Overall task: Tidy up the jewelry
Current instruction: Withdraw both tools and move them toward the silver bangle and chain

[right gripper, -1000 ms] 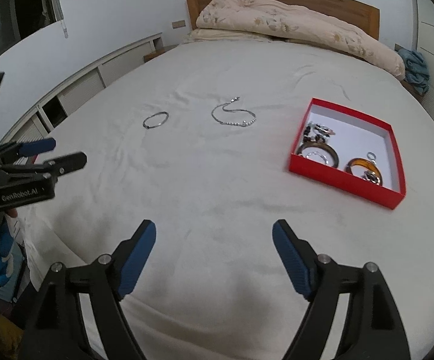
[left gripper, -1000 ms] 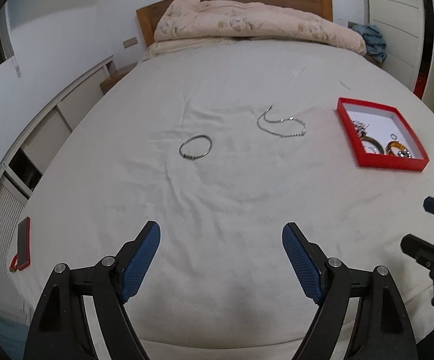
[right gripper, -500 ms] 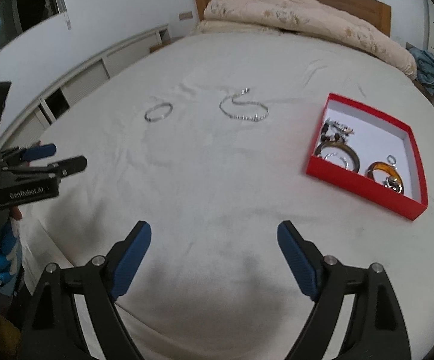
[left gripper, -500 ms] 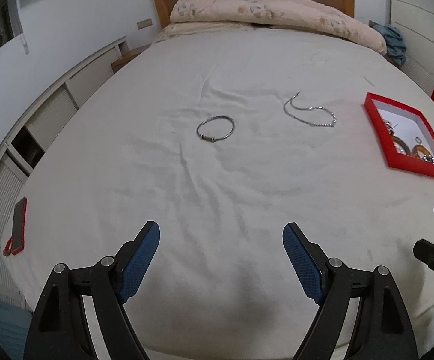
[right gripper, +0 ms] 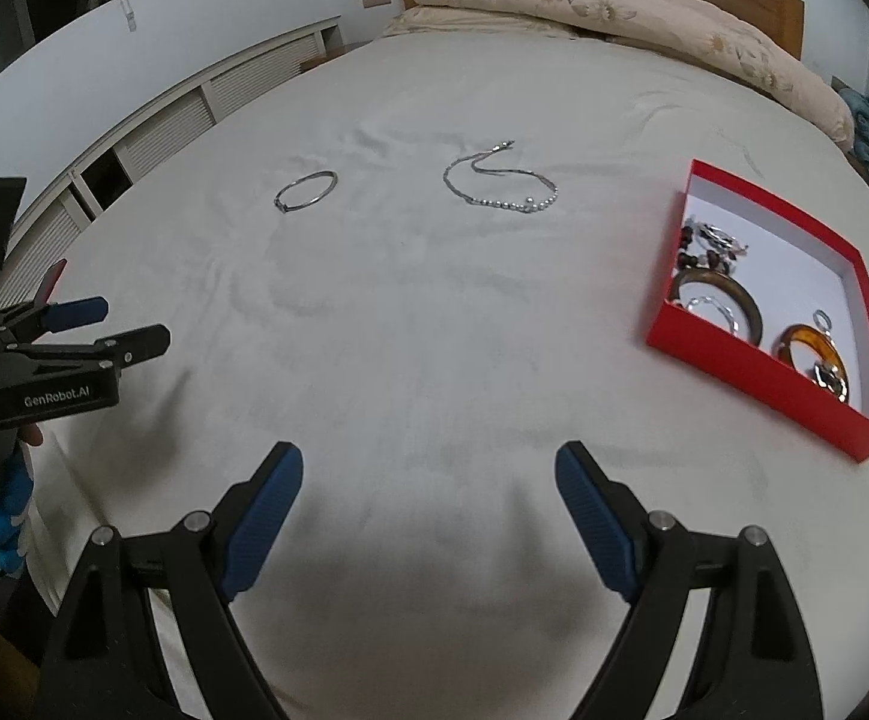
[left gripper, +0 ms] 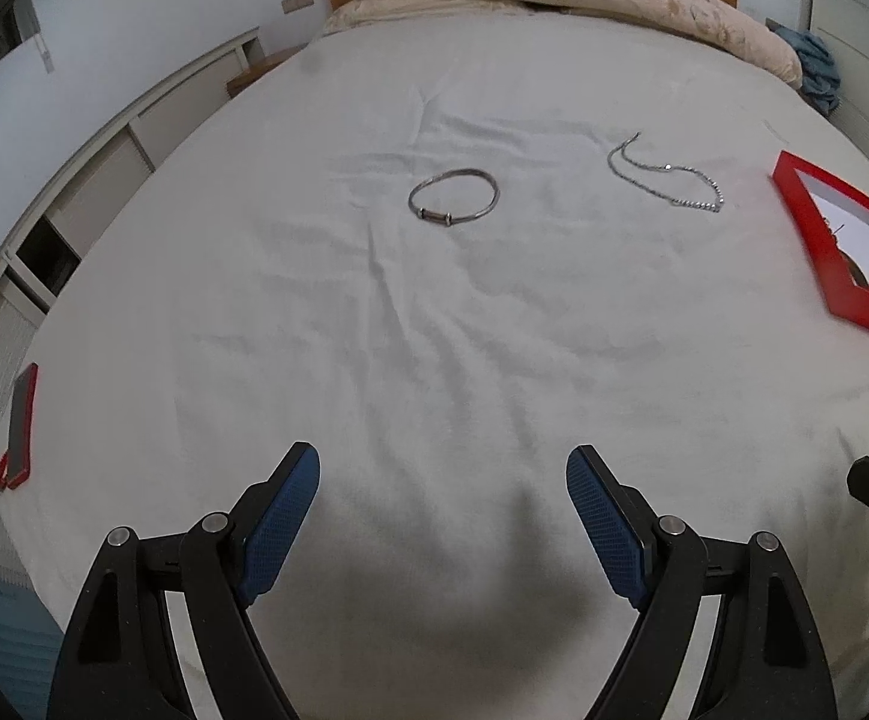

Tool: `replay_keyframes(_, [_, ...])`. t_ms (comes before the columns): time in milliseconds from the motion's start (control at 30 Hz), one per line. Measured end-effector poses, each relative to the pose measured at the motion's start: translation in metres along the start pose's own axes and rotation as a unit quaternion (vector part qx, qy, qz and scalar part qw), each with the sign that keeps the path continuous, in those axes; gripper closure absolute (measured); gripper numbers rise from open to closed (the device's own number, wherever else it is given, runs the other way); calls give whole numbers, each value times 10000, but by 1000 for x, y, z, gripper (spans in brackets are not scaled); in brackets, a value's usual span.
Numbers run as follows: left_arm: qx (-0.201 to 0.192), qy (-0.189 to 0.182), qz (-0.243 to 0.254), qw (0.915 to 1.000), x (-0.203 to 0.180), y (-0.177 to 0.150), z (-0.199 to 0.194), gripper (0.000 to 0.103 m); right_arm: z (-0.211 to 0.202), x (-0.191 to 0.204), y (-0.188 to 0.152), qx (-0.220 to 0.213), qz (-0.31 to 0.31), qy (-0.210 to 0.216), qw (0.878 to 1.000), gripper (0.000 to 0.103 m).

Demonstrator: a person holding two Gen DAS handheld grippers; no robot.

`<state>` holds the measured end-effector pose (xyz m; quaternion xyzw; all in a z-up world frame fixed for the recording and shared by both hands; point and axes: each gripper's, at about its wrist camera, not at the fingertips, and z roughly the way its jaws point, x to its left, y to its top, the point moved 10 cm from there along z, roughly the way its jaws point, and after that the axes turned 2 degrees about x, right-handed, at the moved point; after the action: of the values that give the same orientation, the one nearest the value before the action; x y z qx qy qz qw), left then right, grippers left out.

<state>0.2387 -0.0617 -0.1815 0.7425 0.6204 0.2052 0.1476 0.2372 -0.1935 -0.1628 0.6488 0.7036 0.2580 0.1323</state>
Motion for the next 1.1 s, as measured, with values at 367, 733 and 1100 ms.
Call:
replay_keyframes(367, [-96, 120, 136, 9998, -2, 11, 8, 19, 16, 1, 20, -53, -176, 66, 9998, 18])
replay_keyframes(733, [-130, 20, 220, 9997, -9, 26, 16, 19, 27, -5, 41, -107, -315, 21, 9994, 18])
replay_keyframes(1100, [-200, -34, 287, 9994, -18, 47, 26, 19, 24, -20, 81, -387, -391, -43, 9985, 18])
